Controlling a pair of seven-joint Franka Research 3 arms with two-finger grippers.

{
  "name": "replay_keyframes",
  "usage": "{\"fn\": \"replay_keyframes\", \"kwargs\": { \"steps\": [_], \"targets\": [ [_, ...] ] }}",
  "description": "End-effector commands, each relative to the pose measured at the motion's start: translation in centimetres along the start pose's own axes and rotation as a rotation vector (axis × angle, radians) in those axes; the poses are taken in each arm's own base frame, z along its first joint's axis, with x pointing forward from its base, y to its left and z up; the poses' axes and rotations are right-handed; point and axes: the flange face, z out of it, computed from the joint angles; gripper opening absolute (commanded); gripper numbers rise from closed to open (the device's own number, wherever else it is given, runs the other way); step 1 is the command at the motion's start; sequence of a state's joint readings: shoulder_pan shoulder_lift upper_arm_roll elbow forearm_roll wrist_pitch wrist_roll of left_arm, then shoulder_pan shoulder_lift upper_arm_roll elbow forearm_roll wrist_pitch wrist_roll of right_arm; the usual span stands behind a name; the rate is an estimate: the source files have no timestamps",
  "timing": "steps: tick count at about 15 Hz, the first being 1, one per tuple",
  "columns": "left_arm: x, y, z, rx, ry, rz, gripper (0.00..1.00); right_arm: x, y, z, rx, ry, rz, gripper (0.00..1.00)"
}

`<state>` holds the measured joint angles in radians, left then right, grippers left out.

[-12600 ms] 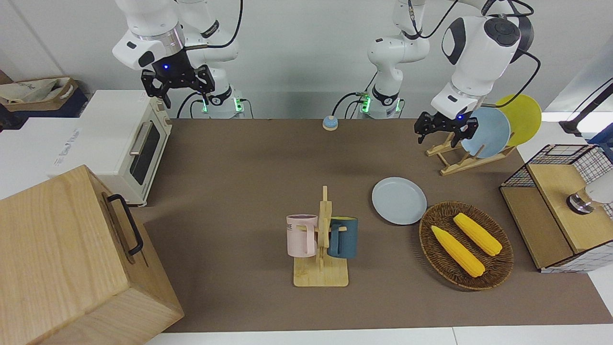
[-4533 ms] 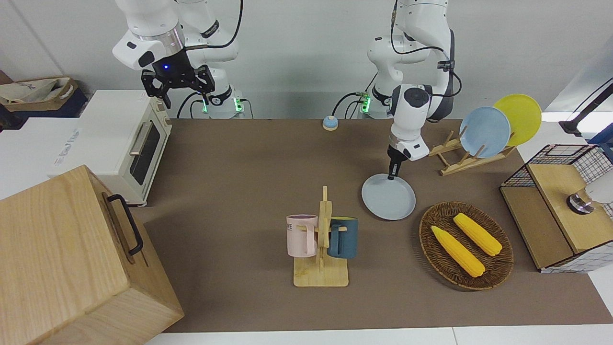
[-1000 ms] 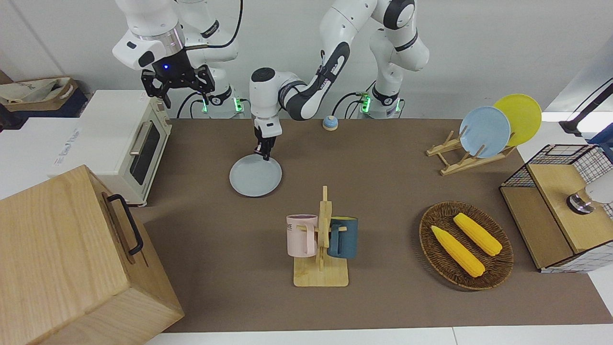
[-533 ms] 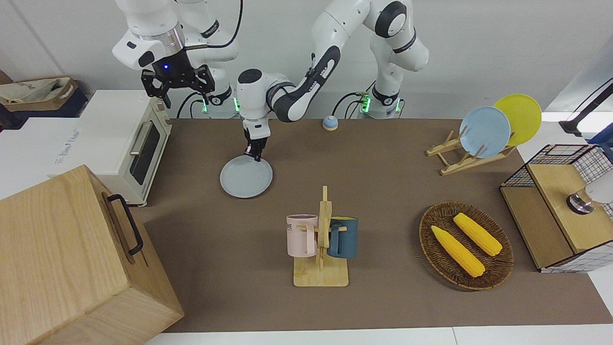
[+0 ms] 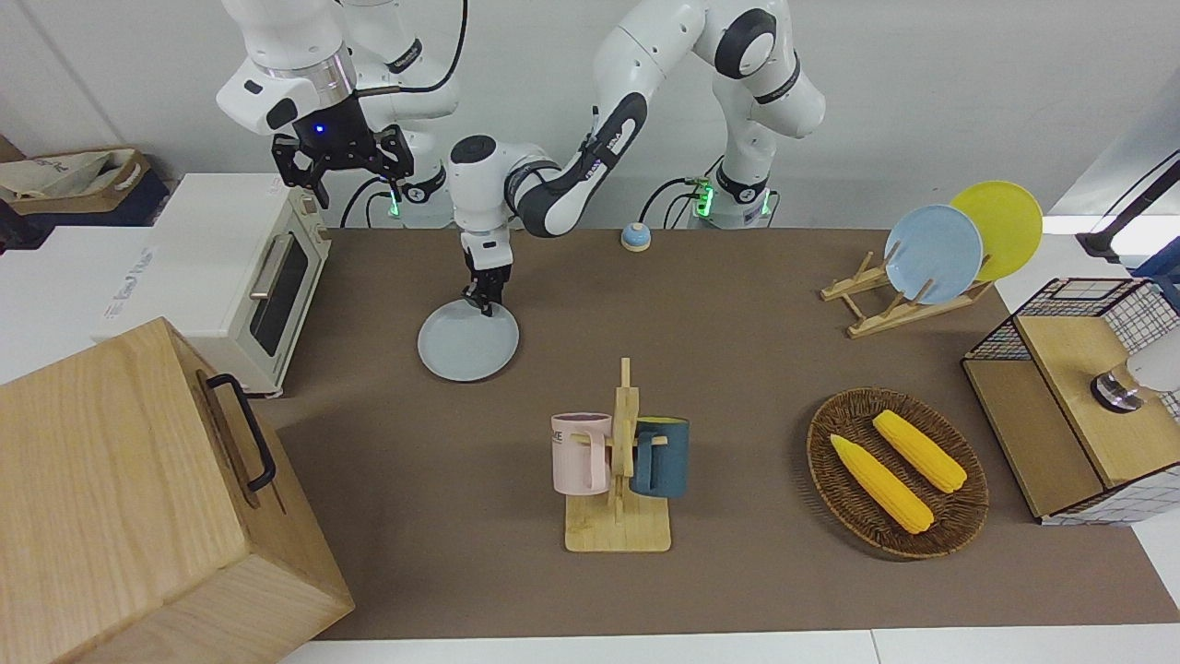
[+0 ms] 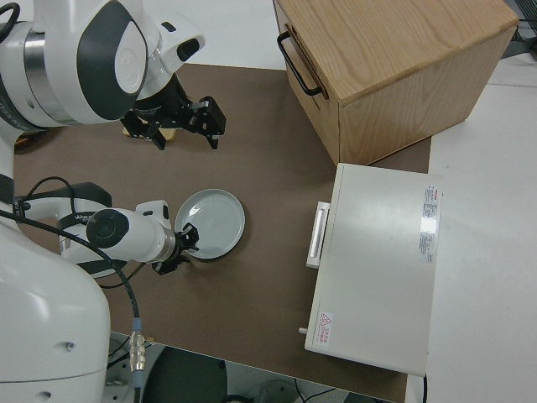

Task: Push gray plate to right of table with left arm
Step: 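Keep pushing the gray plate toward the toaster oven with the left gripper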

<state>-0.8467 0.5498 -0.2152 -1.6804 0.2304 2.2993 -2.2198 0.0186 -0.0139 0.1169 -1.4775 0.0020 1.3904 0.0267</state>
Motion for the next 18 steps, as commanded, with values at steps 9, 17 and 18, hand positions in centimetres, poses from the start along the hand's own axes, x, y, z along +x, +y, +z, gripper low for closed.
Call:
{"fn": "replay_keyframes", "kwargs": {
  "steps": [9,17,18],
  "targets": [
    [2.9,2.3,-4.1,0.099,0.103,0.109,0.98,-0.3,0.2,-0.4,0.01,-0.004,0.006,0.983],
    [9.1,3.4,-9.3,0.252,0.128,0.423,0.99,-0.3,0.1,-0.4,0.01,-0.004,0.004,0.983],
    [10.2,3.6,-10.1,0.259,0.125,0.442,0.99,-0.3,0.2,-0.4,0.01,-0.004,0.007,0.983]
  ]
}}
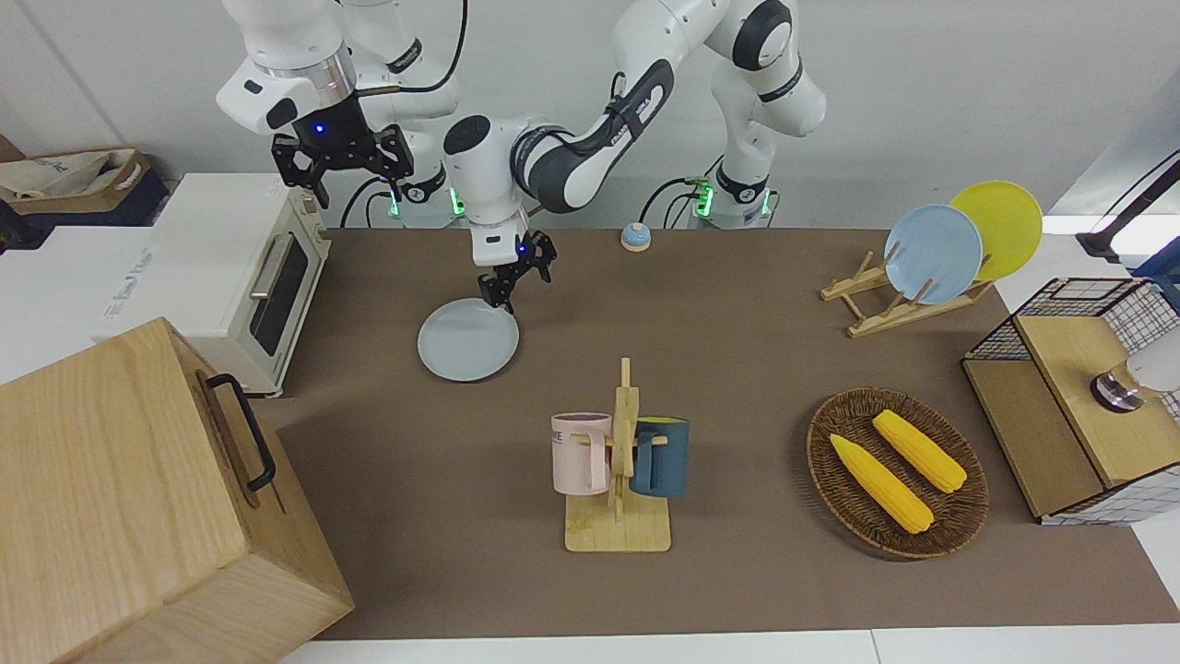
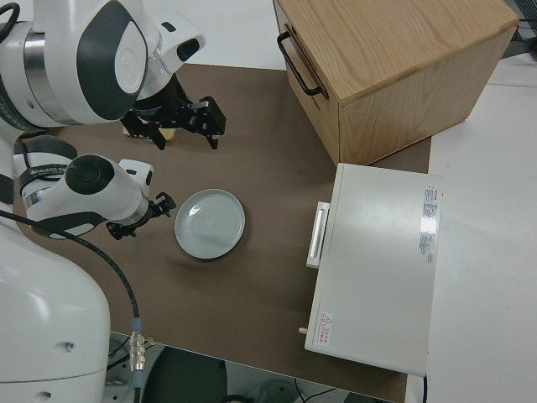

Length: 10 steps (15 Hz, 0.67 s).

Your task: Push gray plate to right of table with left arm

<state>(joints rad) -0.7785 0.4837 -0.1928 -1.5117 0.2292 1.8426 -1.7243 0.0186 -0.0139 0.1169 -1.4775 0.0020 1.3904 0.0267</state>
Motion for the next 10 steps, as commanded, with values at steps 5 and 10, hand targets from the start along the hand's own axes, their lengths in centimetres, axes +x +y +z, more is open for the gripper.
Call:
{"fn": "replay_keyframes", "kwargs": {
  "steps": [5,10],
  "targets": [
    [10.0,-4.1,-5.9,0.039,-0.106,0.244,0.99,-0.3,0.2,-0.4,0.01,-0.004,0.006,0.983],
    [17.5,-8.8,-11.1,-0.002,-0.126,0.428,0.99,-0.3,0.1,-0.4,0.01,-0.004,0.004,0.983]
  ]
}}
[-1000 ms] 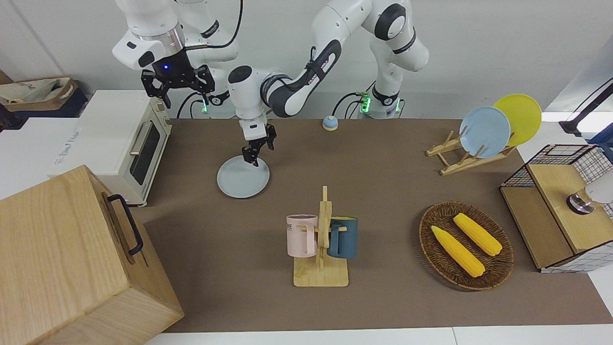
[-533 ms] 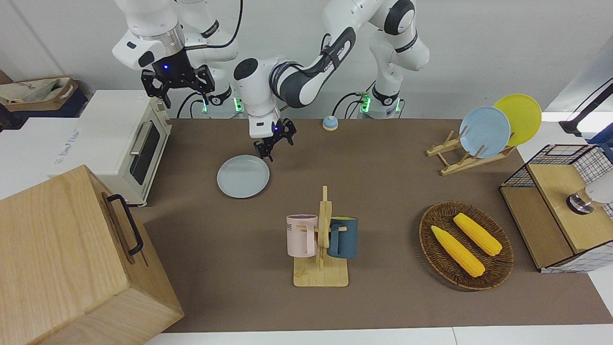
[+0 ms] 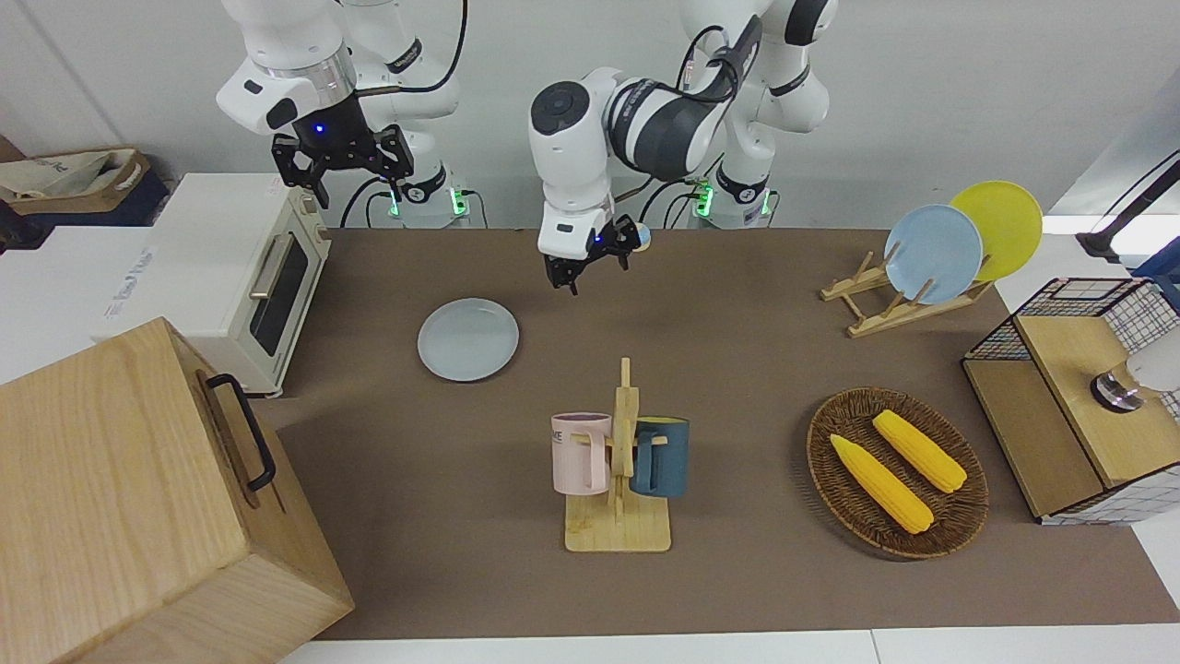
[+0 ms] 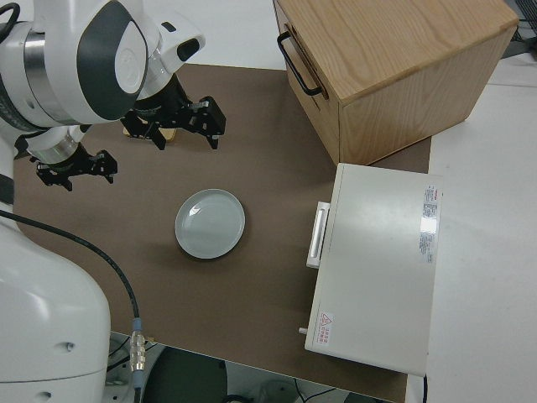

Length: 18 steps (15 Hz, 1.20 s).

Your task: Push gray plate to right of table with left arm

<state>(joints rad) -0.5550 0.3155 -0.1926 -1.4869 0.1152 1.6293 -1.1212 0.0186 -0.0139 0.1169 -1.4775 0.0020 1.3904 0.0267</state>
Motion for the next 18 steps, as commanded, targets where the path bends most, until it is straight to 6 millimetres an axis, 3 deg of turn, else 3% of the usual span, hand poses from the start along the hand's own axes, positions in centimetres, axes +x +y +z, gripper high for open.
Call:
{"fn": "replay_keyframes", "kwargs": {
  "steps": [1,8,11,15,18],
  "targets": [
    [2.3,-4.9,-3.6,-0.018,-0.014,0.089,0.99,-0.3,0.1,-0.4,0.01,-0.004,0.006,0.983],
    [8.4,-15.7,-8.0,-0.022,-0.016,0.223,0.99,-0.3,0.1,-0.4,0.01,-0.004,0.006,0.983],
    [10.7,-20.8,-8.8,-0.012,-0.039,0.298,0.99,-0.3,0.2,-0.4,0.01,-0.004,0.006,0.983],
    [13.8,-28.9,-10.4,-0.043,-0.041,0.379,0.99,-0.3,0.1,-0.4,0.01,-0.004,0.006,0.983],
    [16.0,-34.4,-9.9,-0.053,-0.057,0.425,0.99,-0.3,0.1,-0.4,0.01,-0.004,0.004,0.983]
  ]
}}
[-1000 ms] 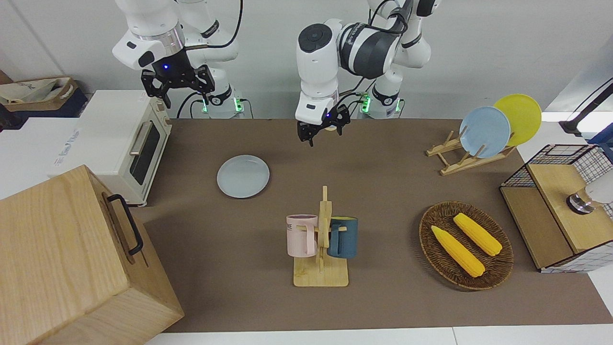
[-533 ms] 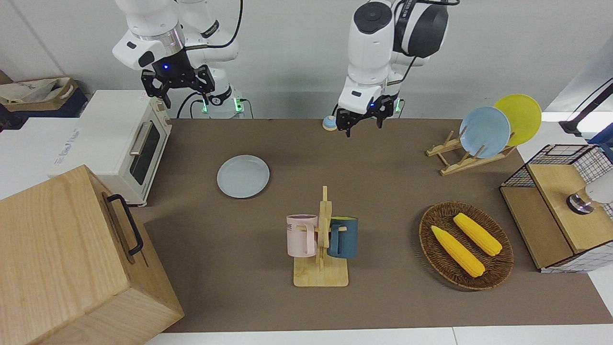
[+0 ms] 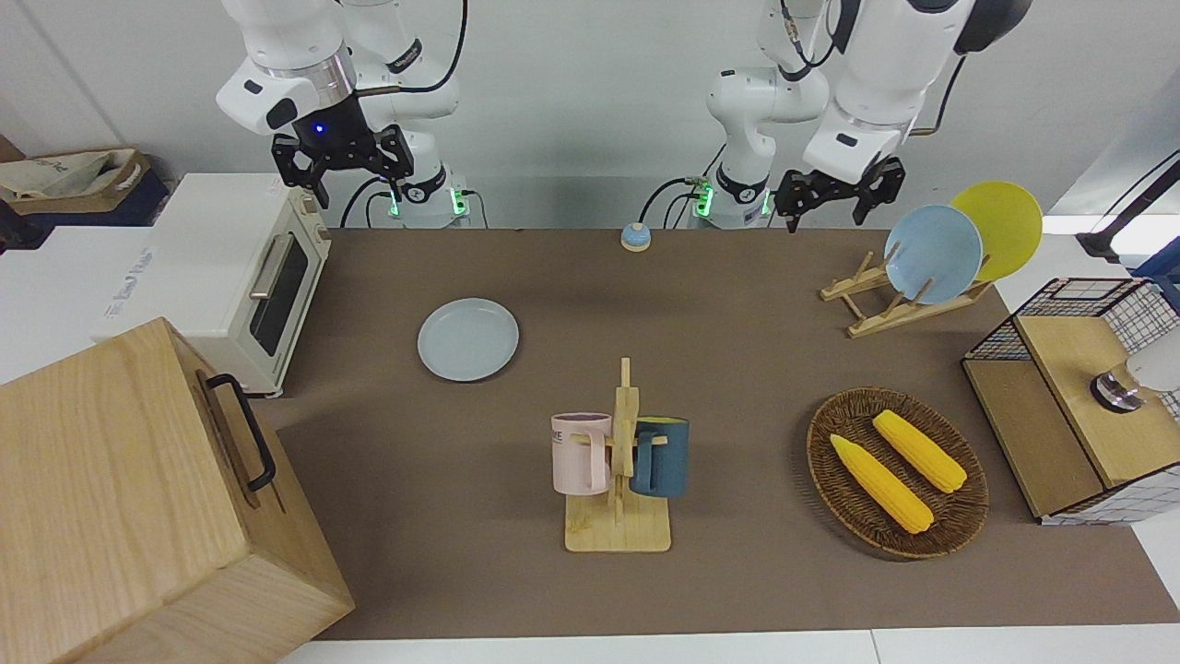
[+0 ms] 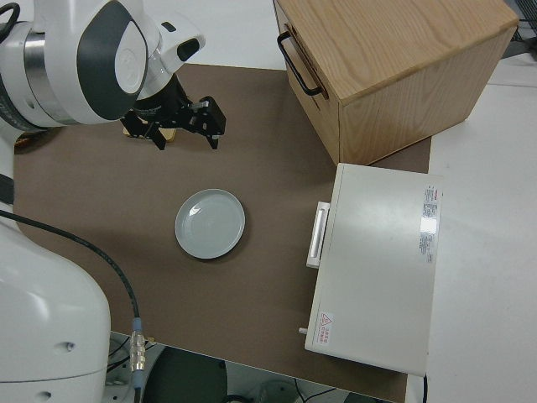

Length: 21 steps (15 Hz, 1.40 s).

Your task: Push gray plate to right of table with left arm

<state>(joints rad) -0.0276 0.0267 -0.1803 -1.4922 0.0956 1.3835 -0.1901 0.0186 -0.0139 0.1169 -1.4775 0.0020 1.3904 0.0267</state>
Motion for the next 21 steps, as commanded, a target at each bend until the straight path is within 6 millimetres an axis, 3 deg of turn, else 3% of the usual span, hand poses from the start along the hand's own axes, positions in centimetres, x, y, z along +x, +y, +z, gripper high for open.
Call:
{"fn": "replay_keyframes", "kwargs": {
  "steps": [1,3,6,11,17,21],
  "targets": [
    [-1.1,-6.1,0.4,-0.036,-0.023,0.059,0.99,-0.3,0.1,-0.4,0.01,-0.004,0.004,0.983],
    [-1.5,-9.3,0.6,-0.076,-0.023,0.076,0.99,-0.3,0.2,-0.4,0.01,-0.004,0.006,0.983],
    [-3.0,-11.1,1.1,-0.091,-0.014,0.09,0.99,-0.3,0.1,-0.4,0.01,-0.004,0.004,0.983],
    [-5.5,-9.0,3.4,-0.101,0.036,0.102,0.99,-0.3,0.1,-0.4,0.01,-0.004,0.006,0.983],
    [-5.2,-7.5,3.7,-0.088,0.059,0.316,0.99,-0.3,0.2,-0.4,0.01,-0.004,0.006,0.983],
    [-5.1,-7.8,3.6,-0.09,0.064,0.301,1.0,-0.3,0.1,-0.4,0.01,-0.004,0.004,0.983]
  ]
}}
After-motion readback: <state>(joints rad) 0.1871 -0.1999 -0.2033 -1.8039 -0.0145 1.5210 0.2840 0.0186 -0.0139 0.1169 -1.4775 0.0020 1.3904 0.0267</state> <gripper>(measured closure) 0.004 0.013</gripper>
